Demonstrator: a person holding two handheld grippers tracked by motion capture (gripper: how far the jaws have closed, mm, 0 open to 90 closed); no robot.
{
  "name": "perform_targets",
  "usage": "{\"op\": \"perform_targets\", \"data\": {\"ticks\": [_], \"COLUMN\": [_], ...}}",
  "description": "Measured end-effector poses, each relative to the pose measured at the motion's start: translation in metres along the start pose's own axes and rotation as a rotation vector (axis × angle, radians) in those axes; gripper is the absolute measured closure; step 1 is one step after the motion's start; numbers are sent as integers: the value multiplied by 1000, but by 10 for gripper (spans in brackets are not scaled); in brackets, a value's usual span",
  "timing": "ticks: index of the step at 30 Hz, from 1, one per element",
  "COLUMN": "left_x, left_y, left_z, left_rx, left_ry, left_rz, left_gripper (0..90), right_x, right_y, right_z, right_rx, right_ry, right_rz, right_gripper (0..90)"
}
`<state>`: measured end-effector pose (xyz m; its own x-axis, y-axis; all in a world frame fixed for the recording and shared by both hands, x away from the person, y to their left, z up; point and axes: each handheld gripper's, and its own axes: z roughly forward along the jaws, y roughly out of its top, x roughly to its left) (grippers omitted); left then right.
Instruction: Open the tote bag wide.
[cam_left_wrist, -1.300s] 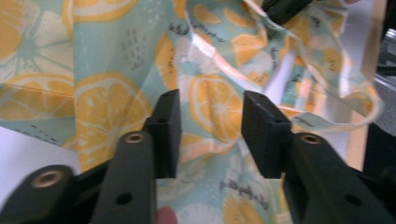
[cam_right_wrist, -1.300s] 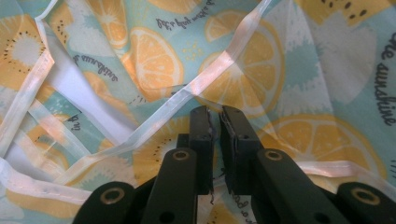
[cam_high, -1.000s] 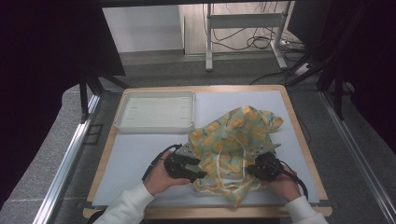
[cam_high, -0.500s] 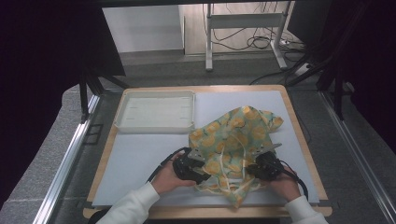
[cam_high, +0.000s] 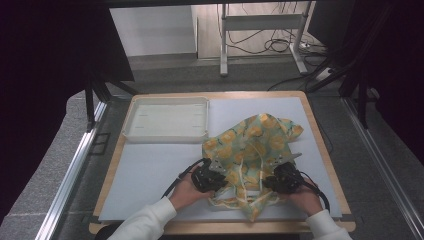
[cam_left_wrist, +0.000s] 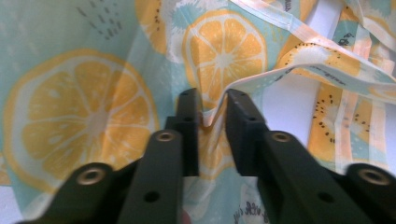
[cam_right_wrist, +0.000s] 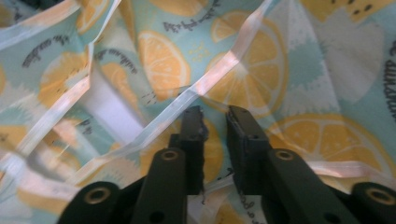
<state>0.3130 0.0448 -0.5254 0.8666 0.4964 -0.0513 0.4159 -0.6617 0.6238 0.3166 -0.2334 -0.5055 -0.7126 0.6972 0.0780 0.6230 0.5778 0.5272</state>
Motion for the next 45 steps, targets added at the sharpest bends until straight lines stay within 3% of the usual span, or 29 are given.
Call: {"op": "perform_targets", "data": {"ticks": [3, 5, 6, 12, 15, 19, 22, 28, 35, 39, 45], "left_x": [0, 0, -2, 1, 1, 2, 2, 3, 5, 5, 6], "left_y": [-1, -1, -1, -2, -2, -2, -2, -2, -3, -3, -3], "left_z": [1, 1, 2, 0, 0, 0, 0, 0, 0, -1, 0], "left_rx": [-17, -18, -36, -33, -31, -28, -25, -23, -22, -17, -20], "left_ry": [-12, -18, -24, -42, -46, -50, -52, -58, -72, -72, -77], "left_rz": [-23, -26, -49, -59, -61, -63, -64, -70, -80, -78, -83], "left_gripper": [838, 868, 875, 890, 892, 894, 894, 893, 892, 892, 891], "right_x": [1, 2, 1, 6, 10, 20, 32, 48, 48, 45, 42], "right_y": [-2, -4, -5, -13, -16, -20, -16, -4, 6, -3, -20], "right_z": [-7, -13, -17, -33, -43, -43, -38, -24, -17, -17, -17], "right_rx": [-17, -32, -41, -88, -116, -110, -94, -47, -23, 19, 76], "right_ry": [21, 9, 2, 10, 45, 80, 108, 167, 189, 216, 179], "right_rz": [3, 20, 32, 32, 22, -23, -86, -164, -194, -200, -225], "right_gripper": [609, 548, 527, 422, 383, 308, 269, 244, 262, 282, 384]}}
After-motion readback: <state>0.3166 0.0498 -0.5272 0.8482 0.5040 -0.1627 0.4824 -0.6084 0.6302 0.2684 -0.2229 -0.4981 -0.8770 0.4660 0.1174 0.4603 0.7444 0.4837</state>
